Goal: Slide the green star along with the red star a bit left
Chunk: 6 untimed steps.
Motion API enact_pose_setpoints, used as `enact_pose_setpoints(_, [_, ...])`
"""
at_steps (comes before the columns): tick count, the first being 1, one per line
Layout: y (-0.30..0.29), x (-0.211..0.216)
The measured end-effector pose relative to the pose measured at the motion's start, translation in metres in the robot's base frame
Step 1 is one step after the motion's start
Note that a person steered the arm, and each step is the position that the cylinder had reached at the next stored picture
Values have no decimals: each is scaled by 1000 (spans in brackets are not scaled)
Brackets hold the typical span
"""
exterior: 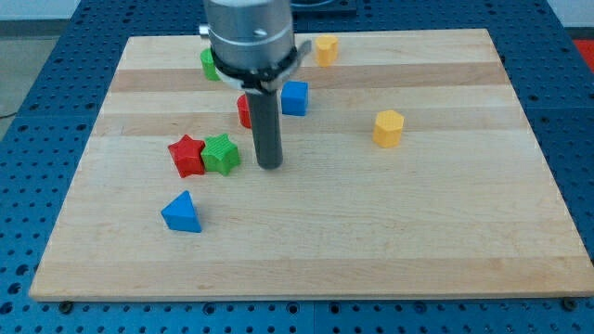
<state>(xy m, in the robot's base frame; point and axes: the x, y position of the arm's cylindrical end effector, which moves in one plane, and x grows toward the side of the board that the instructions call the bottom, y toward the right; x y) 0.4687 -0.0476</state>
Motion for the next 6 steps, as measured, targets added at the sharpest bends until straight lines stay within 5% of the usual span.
enact_pose_setpoints(4, [-62,-18])
enact_pose_setpoints(5, [-60,-17])
enact_pose_setpoints(6, [4,-28])
